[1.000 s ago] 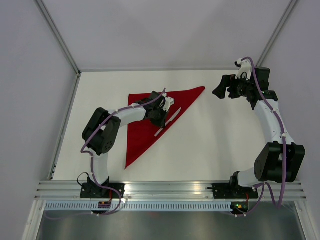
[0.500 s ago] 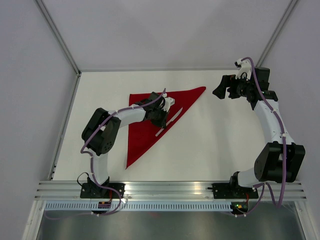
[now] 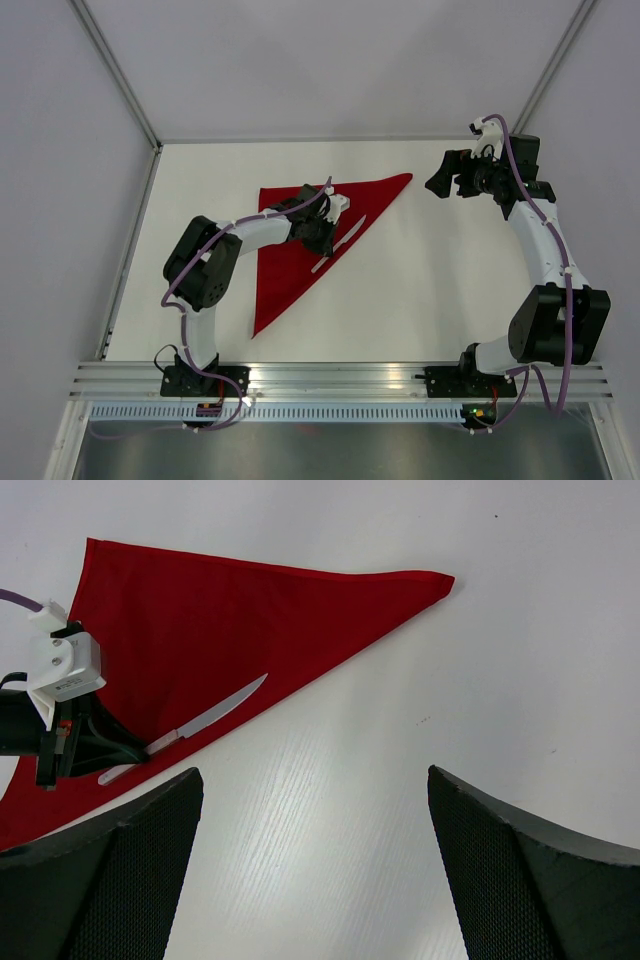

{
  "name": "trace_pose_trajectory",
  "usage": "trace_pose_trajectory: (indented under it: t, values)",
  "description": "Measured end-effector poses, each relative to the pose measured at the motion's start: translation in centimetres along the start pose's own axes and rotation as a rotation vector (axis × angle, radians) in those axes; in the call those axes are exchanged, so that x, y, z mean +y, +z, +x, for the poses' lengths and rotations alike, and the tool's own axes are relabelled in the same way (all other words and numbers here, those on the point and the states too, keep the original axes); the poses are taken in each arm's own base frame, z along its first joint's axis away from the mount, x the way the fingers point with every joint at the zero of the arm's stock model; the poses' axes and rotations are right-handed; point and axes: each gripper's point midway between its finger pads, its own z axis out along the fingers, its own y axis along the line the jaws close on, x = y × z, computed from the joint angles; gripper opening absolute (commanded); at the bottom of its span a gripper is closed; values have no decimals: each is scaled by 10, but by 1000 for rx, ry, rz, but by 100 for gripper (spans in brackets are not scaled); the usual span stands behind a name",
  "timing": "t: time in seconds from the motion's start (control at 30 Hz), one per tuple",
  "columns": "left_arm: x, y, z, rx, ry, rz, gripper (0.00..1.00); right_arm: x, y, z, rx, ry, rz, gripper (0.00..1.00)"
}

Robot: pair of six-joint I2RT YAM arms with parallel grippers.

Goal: Fold the napkin, place the utensils inside, and roll it up
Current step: Place the utensil onto the napkin

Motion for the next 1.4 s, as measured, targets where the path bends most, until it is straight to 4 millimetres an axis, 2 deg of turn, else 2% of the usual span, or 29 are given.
trace_pose_trajectory:
  t: [0.43, 0.7, 0.8, 0.83, 0.9, 1.0, 1.17, 1.27, 1.4]
  values:
    - [-1, -2, 0, 3, 1, 1, 27, 0, 0, 0, 0, 0, 0, 98]
    - [-3, -2, 0, 2, 2, 3, 31, 0, 1, 3, 6, 8, 0, 98]
    - [-3, -2, 0, 3, 3, 3, 36, 0, 1, 3, 4, 24, 1, 97]
    - [-3, -2, 0, 2, 3, 2, 41, 0, 2, 3, 3, 31, 2, 97]
    - [-3, -4, -2, -3, 4, 0, 43, -2, 6, 2, 3, 47, 8, 95]
    - [-4, -12, -13, -28, 10, -7, 48, -11, 24, 4, 20, 89, 16, 91]
    - [-5, -39, -57, -142, 31, -52, 51, -39, 84, 23, 91, 229, 25, 89]
    - [-7, -58, -83, -216, 35, -73, 51, -54, 122, 48, 139, 331, 28, 88]
    - [-8, -74, -95, -260, 26, -91, 51, -65, 155, 78, 177, 451, 49, 87]
